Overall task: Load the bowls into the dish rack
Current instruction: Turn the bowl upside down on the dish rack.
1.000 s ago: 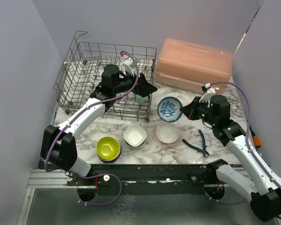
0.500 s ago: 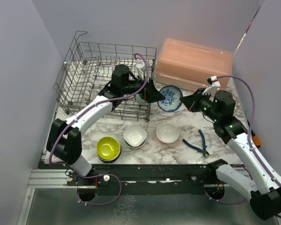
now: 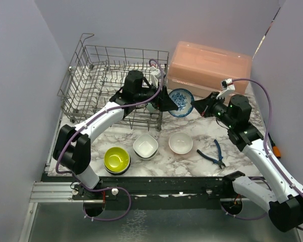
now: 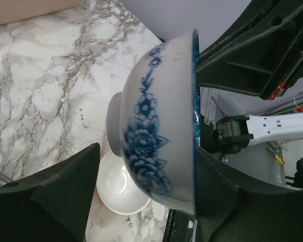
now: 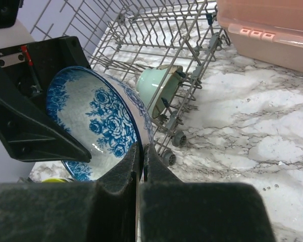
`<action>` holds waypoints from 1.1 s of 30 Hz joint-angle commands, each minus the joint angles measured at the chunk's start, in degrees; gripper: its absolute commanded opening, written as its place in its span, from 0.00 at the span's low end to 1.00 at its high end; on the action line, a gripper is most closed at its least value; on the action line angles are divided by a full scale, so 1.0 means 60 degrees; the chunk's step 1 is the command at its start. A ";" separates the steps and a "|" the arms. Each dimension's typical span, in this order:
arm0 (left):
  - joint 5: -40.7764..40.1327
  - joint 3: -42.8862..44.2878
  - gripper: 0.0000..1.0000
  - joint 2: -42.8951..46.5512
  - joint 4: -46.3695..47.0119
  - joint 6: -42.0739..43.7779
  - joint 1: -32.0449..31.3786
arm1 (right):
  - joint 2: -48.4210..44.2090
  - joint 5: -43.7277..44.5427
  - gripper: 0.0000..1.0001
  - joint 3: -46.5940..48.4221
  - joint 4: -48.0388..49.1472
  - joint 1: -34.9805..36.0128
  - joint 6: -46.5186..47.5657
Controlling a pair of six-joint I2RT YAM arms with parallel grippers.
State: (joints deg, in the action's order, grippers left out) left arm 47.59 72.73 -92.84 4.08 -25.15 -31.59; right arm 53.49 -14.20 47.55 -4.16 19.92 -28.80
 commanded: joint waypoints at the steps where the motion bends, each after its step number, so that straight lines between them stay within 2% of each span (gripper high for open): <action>1: 0.0579 0.0418 0.64 -0.0102 0.0009 0.0060 -0.0059 | -0.0009 -0.0314 0.00 0.0173 0.1201 0.0053 -0.0347; 6: 0.0608 0.0447 0.39 -0.0025 0.0013 0.0115 -0.0043 | 0.0162 -0.0370 0.02 0.0195 0.1163 0.0053 -0.0322; 9: 0.0426 0.0382 0.37 0.0106 0.0034 0.0185 -0.0037 | 0.0333 -0.0379 0.18 0.0208 0.1076 0.0049 -0.0271; 11: 0.0364 0.0359 0.37 0.0162 0.0031 0.0242 -0.0037 | 0.0511 -0.0477 0.37 0.0293 0.0959 0.0047 -0.0208; 12: 0.0358 0.0359 0.37 0.0157 0.0025 0.0244 -0.0037 | 0.0618 -0.0525 0.43 0.0328 0.0916 0.0050 -0.0177; 15: 0.0414 0.0373 0.37 0.0120 0.0024 0.0218 -0.0037 | 0.0938 -0.0579 0.53 0.0426 0.0873 0.0053 -0.0093; 18: 0.0425 0.0375 0.37 0.0117 0.0036 0.0215 -0.0037 | 0.1214 -0.0590 0.55 0.0540 0.0848 0.0049 -0.0066; 21: 0.0439 0.0374 0.39 0.0121 0.0024 0.0247 -0.0037 | 0.1280 -0.0535 0.47 0.0519 0.0981 0.0054 -0.0020; 23: 0.0401 0.0361 0.47 0.0143 0.0024 0.0268 -0.0030 | 0.1267 -0.0414 0.24 0.0505 0.1016 0.0050 0.0019; 24: 0.0377 0.0361 0.51 0.0161 0.0031 0.0273 -0.0012 | 0.1254 -0.0351 0.15 0.0499 0.1029 0.0052 0.0062; 26: 0.0353 0.0359 0.68 0.0189 0.0017 0.0196 0.0058 | 0.1236 -0.0248 0.01 0.0431 0.1089 0.0041 0.0060; 29: 0.0373 0.0328 0.88 0.0244 0.0139 0.0014 0.0176 | 0.1310 -0.0223 0.00 0.0391 0.1086 0.0035 0.0075; 31: 0.0375 0.0222 0.97 0.0296 0.0416 -0.0256 0.0234 | 0.1415 -0.0389 0.00 0.0388 0.1170 0.0034 0.0050; 33: 0.0423 0.0091 0.99 0.0307 0.0793 -0.0706 0.0318 | 0.1500 -0.0699 0.00 0.0395 0.1386 0.0021 0.0011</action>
State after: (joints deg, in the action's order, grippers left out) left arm 48.90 74.13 -92.12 4.23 -25.71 -30.72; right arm 62.33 -14.83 49.19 -1.02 19.84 -27.44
